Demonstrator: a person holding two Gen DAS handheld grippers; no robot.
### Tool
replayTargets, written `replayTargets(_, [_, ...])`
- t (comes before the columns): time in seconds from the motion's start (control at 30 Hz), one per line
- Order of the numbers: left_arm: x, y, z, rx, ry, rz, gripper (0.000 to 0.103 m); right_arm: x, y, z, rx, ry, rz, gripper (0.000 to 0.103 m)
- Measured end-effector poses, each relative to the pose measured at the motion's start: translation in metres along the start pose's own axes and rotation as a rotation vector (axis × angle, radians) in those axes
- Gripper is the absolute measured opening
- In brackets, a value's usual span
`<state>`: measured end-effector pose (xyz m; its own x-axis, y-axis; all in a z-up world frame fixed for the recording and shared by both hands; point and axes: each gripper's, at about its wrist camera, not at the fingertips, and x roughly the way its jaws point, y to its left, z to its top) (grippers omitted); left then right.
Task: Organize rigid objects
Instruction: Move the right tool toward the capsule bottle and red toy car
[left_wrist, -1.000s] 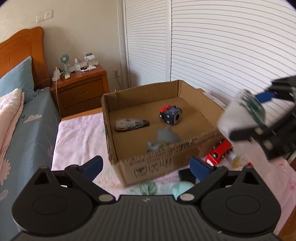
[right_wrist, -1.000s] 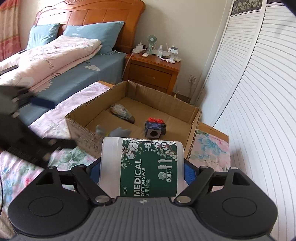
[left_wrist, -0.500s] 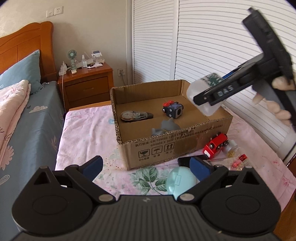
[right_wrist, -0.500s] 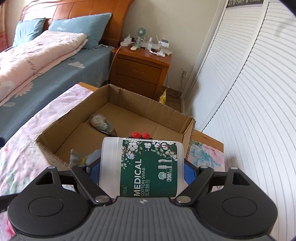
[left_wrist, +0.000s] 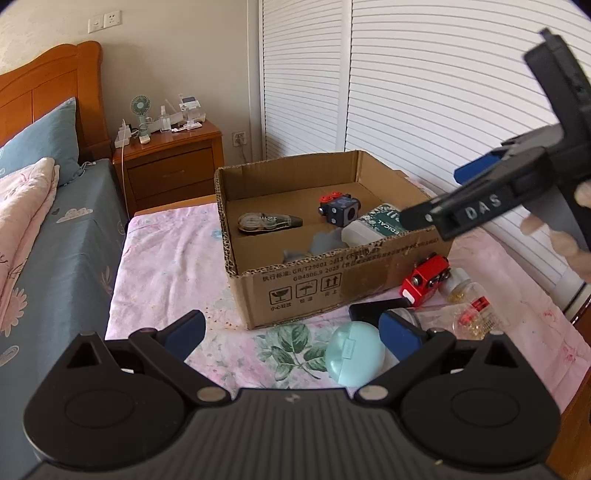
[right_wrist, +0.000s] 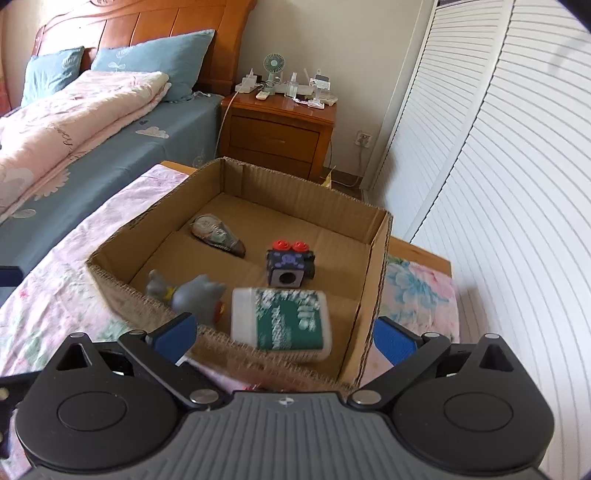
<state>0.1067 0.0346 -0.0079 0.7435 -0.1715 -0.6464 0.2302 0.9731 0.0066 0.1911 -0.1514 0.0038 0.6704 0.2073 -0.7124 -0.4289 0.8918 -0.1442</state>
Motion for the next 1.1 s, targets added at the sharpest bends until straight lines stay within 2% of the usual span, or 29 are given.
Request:
replayTargets(0.33, [-0.001,-0.009,-0.009,0.03,0.022,-0.024,0.101,-0.014,0.004,-0.056,0.088,-0.007,-0.023,0.103])
replayTargets(0.47, [0.006,-0.015,-0.019,0.078,0.063,-0.031,0.101,-0.022,0.01,-0.083,0.084,-0.002,-0.025,0.103])
replayTargets(0.7, [0.02,-0.034,-0.035,0.121,0.13,-0.08,0.101,-0.01,0.013,-0.126,0.149,0.068,-0.04,0.103])
replayTargets(0.87, [0.029,-0.048,-0.039,0.137,0.168,-0.114,0.101,0.001,0.01,-0.143,0.165,0.096,-0.074,0.103])
replayTargets(1.1, [0.035,-0.06,-0.034,0.15,0.207,-0.093,0.101,0.006,-0.004,-0.156,0.186,0.1,-0.086,0.103])
